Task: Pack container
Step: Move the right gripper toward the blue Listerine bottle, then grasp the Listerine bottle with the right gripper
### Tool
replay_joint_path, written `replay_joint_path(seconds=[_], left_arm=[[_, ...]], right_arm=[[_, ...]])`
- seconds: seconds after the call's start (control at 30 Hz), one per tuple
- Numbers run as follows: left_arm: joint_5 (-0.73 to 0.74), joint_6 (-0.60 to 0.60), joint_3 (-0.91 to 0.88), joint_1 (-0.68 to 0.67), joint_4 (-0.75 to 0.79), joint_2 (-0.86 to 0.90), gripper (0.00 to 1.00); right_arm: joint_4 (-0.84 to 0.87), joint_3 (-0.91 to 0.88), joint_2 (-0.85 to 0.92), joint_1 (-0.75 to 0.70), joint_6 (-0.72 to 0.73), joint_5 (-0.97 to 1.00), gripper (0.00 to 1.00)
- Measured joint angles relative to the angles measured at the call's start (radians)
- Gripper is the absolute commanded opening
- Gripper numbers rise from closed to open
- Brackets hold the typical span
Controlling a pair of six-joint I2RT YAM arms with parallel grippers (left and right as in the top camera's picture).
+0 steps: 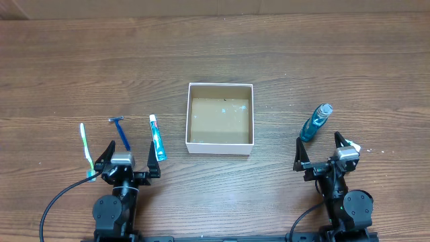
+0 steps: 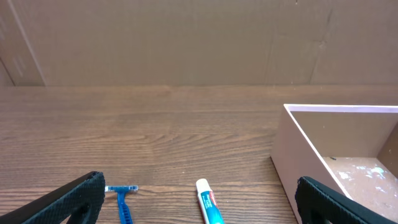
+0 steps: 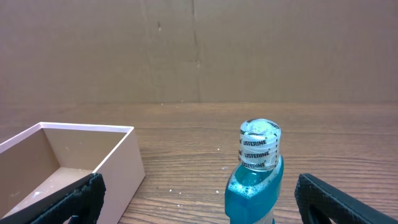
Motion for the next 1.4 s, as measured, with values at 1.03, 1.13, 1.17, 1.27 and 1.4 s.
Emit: replay_joint_path(seconds=[1.03,1.13,1.17,1.27,1.4], left_arm=[[0.011,-0.046,0.166,0.000,-0.282,0.001,1.00],[0.013,-0.046,0.272,0.000,-0.319,0.023,1.00],[0.016,-0.047,0.317,0.000,-0.334,0.052,1.00],[0.019,-0.049,0.407,0.000,-0.366,0.143,1.00],[0.023,-0.049,0.595,0.000,-0.483,0.363,1.00]], right_arm=[[-0.127,0.153,0.228,0.000,0.098,0.051,1.00],[-0.180,0.301,0.354,0.000,0.102,0.054,1.00],[-0.208,0.356,0.406,0.000,0.101,0.060,1.00],[-0.331,0.525,0.552,0.000,0.105,0.068,1.00],[-0.551,0.822,0.786,0.000,0.109,0.073,1.00]])
